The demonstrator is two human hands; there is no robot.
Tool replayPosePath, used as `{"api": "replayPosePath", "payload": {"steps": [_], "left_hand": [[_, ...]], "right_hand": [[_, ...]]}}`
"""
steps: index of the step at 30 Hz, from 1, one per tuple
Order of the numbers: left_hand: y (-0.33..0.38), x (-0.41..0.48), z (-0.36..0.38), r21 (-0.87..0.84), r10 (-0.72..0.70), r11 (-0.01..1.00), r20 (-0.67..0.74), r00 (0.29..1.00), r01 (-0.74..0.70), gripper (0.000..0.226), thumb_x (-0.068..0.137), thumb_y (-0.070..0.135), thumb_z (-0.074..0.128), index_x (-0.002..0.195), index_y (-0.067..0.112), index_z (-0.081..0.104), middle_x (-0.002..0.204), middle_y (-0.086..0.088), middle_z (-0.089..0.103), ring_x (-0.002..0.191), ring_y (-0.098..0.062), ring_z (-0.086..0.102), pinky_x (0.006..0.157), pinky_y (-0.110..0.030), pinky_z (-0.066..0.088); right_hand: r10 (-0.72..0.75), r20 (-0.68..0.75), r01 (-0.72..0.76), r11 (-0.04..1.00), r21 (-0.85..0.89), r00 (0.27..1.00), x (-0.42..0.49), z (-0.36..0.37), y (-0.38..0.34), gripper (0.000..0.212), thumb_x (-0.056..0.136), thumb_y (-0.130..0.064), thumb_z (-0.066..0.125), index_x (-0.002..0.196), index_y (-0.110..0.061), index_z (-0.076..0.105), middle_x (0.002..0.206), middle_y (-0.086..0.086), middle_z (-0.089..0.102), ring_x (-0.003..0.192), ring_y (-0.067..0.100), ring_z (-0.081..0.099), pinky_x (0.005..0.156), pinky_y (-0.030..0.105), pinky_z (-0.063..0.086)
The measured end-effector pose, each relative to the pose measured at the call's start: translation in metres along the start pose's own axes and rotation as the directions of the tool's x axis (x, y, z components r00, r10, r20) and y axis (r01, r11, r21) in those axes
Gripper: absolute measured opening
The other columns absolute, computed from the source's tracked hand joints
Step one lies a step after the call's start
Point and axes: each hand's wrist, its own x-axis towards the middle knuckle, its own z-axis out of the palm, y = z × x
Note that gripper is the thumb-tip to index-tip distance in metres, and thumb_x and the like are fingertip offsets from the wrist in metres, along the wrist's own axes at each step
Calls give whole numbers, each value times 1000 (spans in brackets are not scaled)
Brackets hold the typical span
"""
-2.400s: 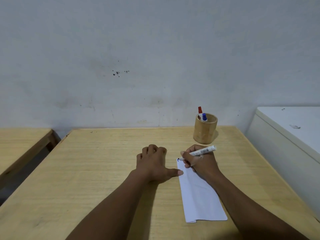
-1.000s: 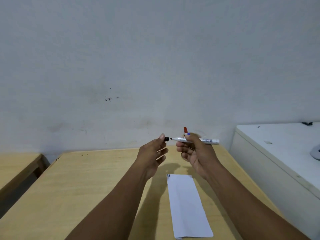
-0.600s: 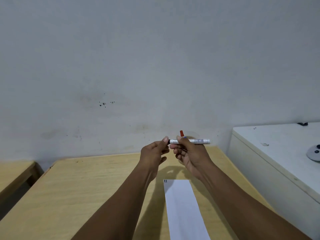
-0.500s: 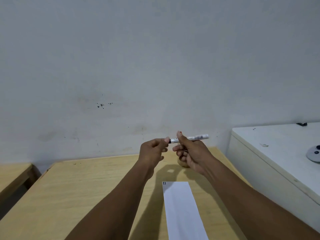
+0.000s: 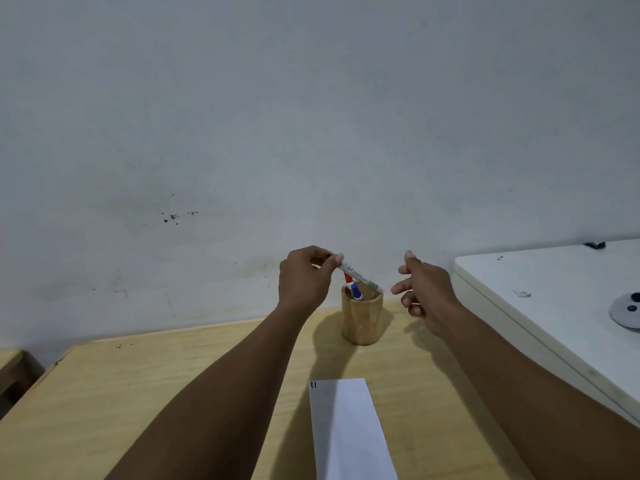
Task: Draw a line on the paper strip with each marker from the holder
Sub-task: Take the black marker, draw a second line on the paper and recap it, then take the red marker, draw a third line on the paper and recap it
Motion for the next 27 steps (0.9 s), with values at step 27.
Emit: {"api": "replayPosePath", "payload": {"steps": [27], "left_hand": [[-22, 10, 40, 314, -17, 943, 369, 929, -108, 34, 95, 19, 60, 128, 22, 66, 133, -2, 66, 127, -22, 59, 106, -40, 49]], "right_hand": [[20, 70, -15, 997, -75, 997, 13, 4, 29, 36, 102, -41, 52, 103, -8, 65, 71, 9, 70, 45, 17, 51, 40, 22, 32]]}}
